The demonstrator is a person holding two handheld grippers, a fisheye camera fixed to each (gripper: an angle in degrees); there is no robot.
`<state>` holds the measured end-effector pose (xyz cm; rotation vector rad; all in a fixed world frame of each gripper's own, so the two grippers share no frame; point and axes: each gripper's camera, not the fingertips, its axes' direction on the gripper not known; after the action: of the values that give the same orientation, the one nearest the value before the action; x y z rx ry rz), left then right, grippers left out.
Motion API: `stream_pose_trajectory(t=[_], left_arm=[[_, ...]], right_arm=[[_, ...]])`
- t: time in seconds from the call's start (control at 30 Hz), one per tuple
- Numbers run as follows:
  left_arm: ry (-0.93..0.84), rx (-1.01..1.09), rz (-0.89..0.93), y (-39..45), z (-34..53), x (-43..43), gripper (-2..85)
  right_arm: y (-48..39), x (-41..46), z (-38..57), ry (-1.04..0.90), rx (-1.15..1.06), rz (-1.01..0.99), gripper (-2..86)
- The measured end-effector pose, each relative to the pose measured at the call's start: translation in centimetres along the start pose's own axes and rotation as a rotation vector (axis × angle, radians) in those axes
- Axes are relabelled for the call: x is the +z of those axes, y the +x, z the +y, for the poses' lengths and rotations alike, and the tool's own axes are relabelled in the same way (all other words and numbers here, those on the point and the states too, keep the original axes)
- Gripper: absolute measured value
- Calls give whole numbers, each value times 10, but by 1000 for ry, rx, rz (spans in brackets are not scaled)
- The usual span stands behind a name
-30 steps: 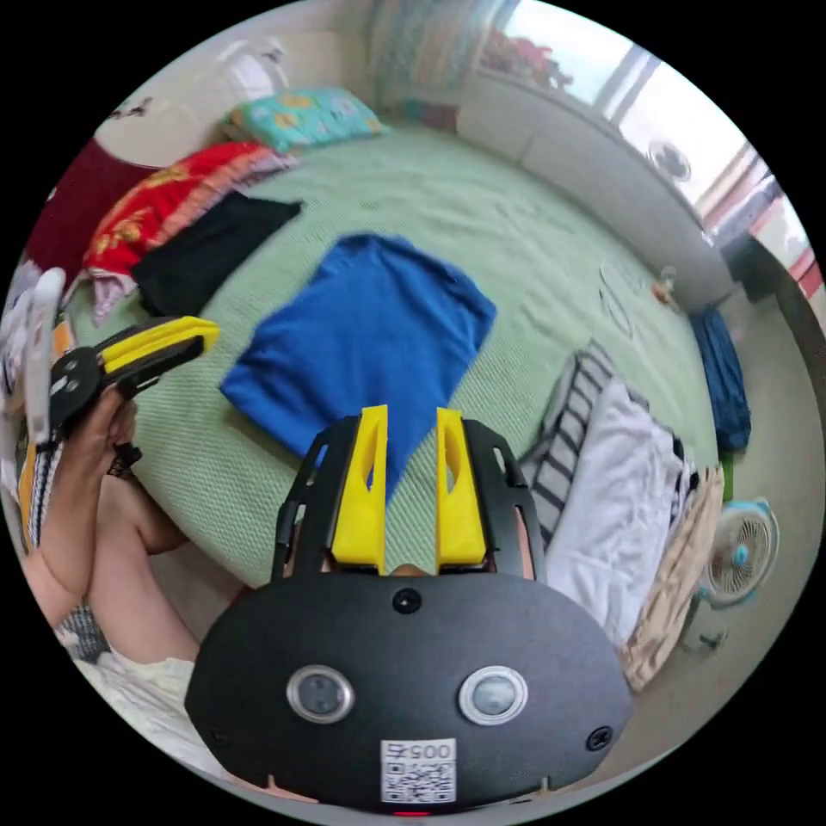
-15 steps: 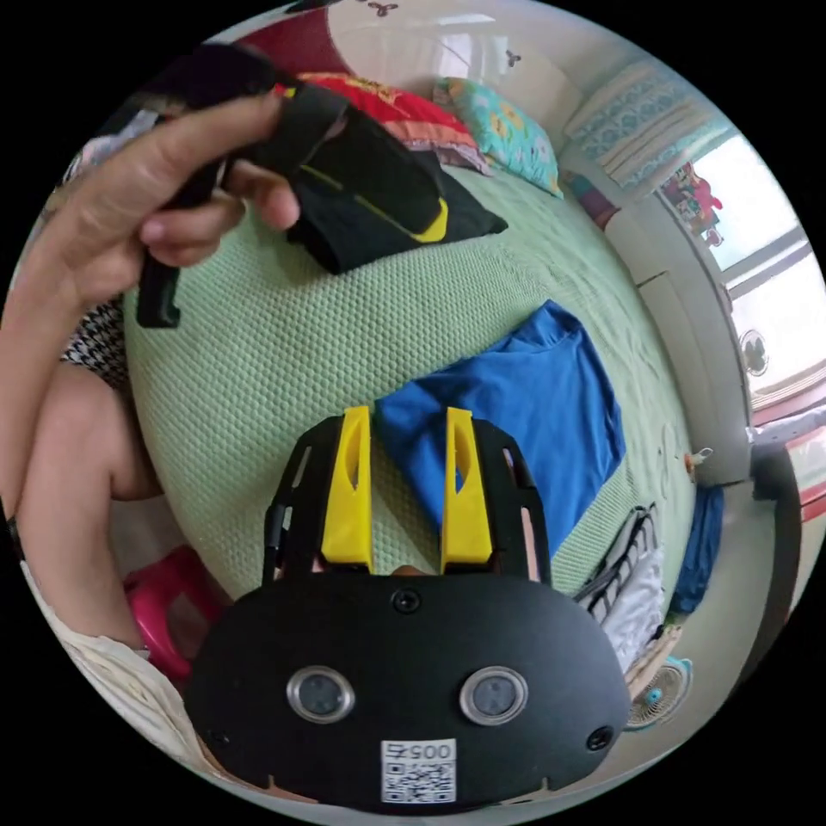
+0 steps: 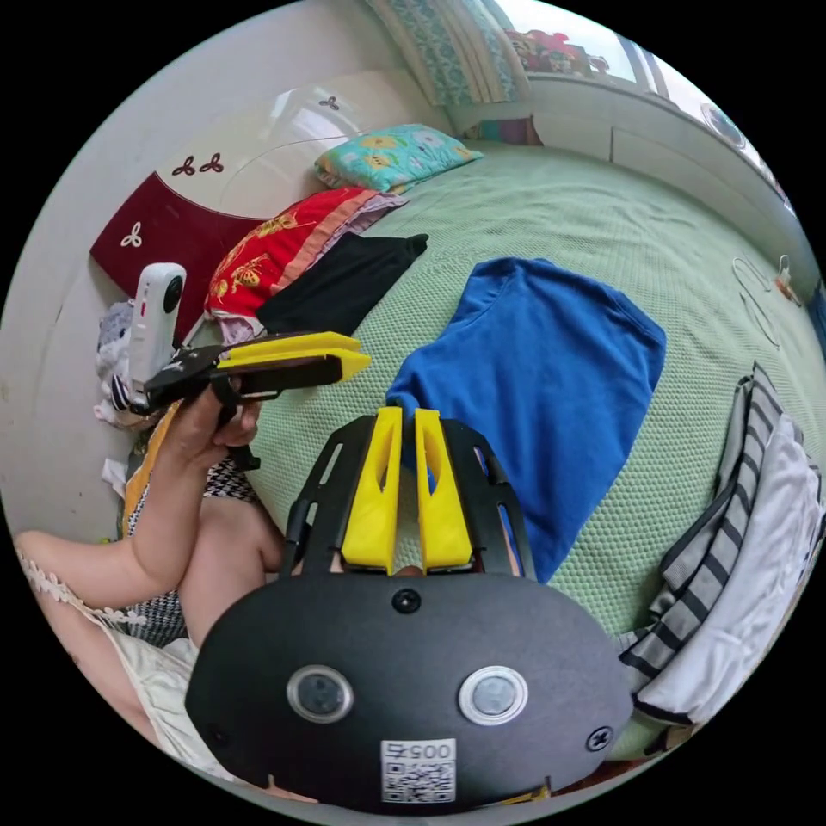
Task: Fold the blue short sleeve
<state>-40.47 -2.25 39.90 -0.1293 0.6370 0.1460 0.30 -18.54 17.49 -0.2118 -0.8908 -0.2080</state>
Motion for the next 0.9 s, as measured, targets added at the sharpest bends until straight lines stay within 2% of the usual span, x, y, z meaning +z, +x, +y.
stream_pose_trajectory(t=[0.27,0.43,0.57,0.77,0.9], left_arm=[[-31,4,71,-2,-10,17,106],[-8,-12,56,-4,-15,18,102],[2,16,61,4,-19,22,102],[-37,34,61,16,-27,40,105],[-38,47,131,26,-33,50,108]], right_arm=[[18,-6,5,-28,-46,-2,-9],[50,-16,11,7,92,-133,-9],[63,-24,14,26,112,-208,-4],[58,-31,18,52,85,-145,-4],[39,-34,19,50,-29,-60,-13]])
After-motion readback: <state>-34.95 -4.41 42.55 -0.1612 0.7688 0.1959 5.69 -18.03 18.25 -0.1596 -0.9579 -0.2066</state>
